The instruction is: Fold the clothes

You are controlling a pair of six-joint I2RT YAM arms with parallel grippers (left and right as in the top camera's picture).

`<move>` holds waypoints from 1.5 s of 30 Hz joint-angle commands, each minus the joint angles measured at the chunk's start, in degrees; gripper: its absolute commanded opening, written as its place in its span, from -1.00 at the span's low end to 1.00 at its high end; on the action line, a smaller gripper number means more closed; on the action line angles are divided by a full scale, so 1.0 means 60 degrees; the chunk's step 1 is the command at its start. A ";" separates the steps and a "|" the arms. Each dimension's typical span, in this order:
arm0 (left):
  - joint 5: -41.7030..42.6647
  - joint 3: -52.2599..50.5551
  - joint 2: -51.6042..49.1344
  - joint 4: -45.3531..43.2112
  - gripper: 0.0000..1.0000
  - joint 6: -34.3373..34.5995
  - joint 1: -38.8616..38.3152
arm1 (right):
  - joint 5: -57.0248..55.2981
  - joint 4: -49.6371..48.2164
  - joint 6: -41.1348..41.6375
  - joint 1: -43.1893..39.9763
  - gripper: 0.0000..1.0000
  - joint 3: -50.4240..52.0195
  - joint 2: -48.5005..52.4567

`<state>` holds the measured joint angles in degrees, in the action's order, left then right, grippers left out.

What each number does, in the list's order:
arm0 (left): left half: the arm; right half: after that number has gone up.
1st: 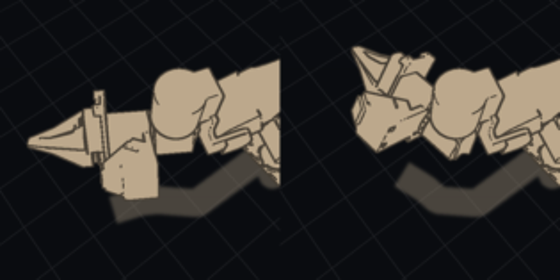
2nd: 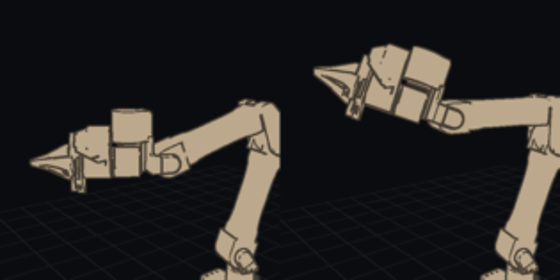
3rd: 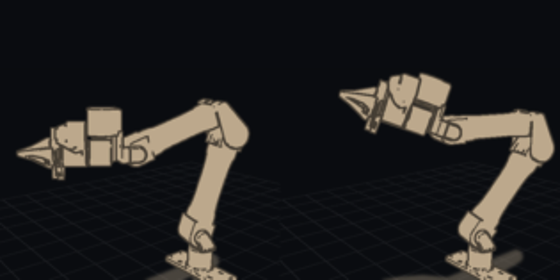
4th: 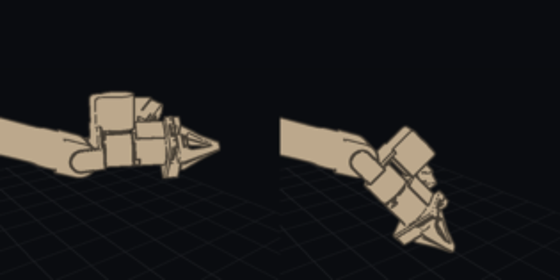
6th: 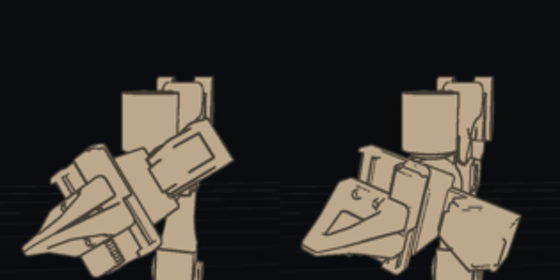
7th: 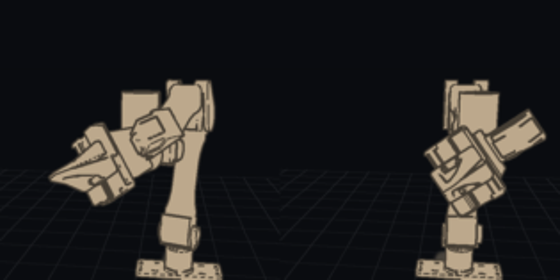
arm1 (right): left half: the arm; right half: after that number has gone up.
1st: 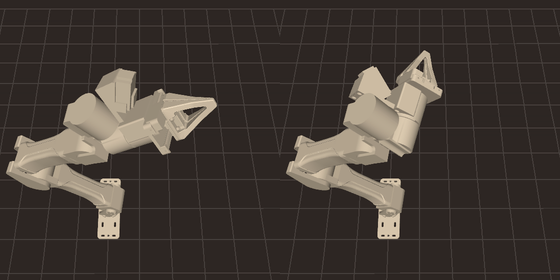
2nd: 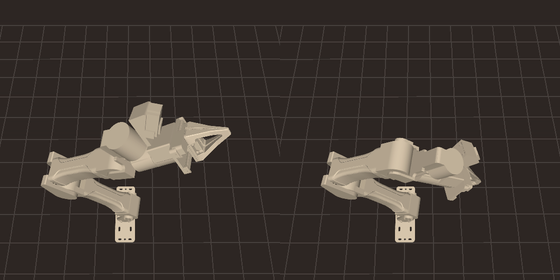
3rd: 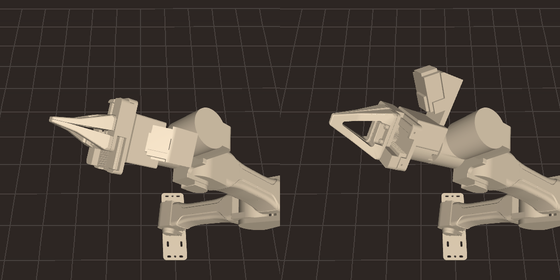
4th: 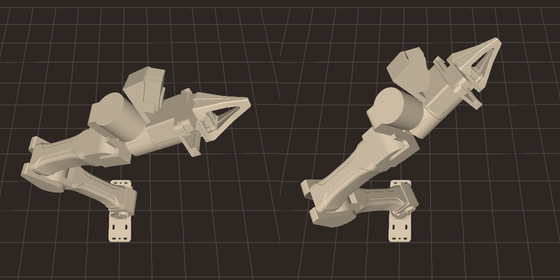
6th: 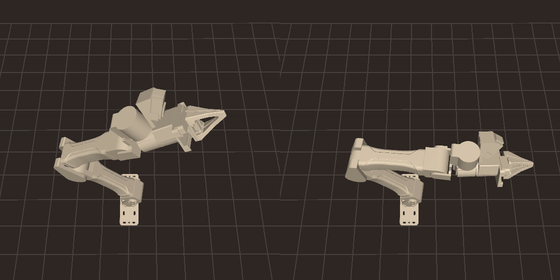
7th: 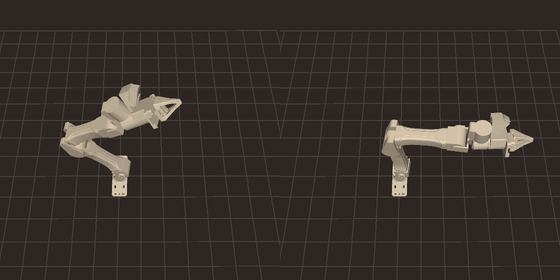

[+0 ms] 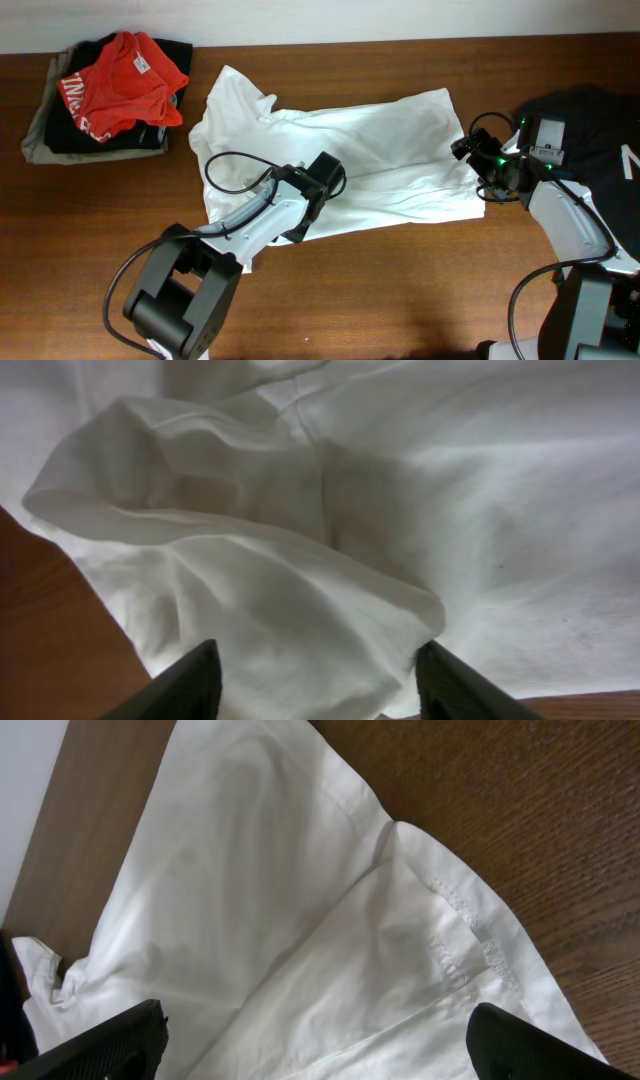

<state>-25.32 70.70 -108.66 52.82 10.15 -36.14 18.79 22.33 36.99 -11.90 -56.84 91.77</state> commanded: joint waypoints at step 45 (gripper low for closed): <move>-0.0295 -0.0339 -0.0601 0.0120 -0.55 0.0153 -0.0324 | -0.0095 0.0000 -0.0120 0.0062 0.97 -0.0153 -0.0233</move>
<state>-25.82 69.08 -111.77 53.12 10.17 -37.91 18.74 22.33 36.84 -11.90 -56.84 91.77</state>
